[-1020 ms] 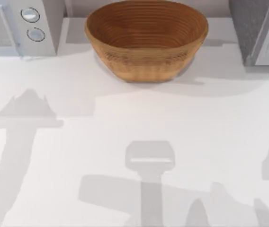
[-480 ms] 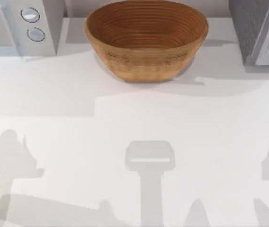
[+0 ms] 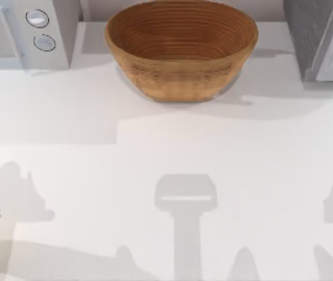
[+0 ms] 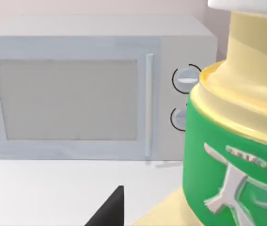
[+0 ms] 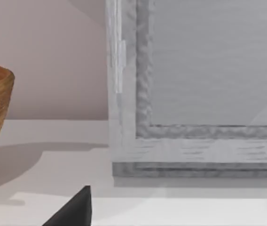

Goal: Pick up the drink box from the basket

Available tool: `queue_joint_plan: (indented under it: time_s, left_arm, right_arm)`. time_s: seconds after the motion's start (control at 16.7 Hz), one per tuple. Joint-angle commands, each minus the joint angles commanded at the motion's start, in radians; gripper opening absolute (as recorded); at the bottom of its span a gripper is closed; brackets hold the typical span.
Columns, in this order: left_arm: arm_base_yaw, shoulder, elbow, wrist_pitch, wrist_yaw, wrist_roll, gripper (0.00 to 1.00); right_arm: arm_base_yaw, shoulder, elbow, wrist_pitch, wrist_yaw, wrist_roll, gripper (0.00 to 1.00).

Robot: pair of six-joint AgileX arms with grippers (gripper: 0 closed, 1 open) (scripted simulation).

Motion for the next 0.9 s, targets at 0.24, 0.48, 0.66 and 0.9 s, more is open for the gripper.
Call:
queue_joint_plan:
  time_s: [0.24,0.48,0.66,0.9]
  left_arm:
    - [-0.054,0.136,0.035,0.079,-0.096,0.007,0.00]
    - [-0.146,0.374,0.117,0.260,-0.279,0.012,0.00]
    - [-0.229,0.595,0.192,0.436,-0.448,0.019,0.00]
    - [-0.344,0.911,0.288,0.680,-0.680,0.031,0.00]
  right_arm:
    - [0.000,0.000,0.000,0.000,0.000,0.000,1.00]
    - [0.000,0.000,0.000,0.000,0.000,0.000,1.00]
    - [0.000,0.000,0.000,0.000,0.000,0.000,1.00]
    - [0.000,0.000,0.000,0.000,0.000,0.000,1.00]
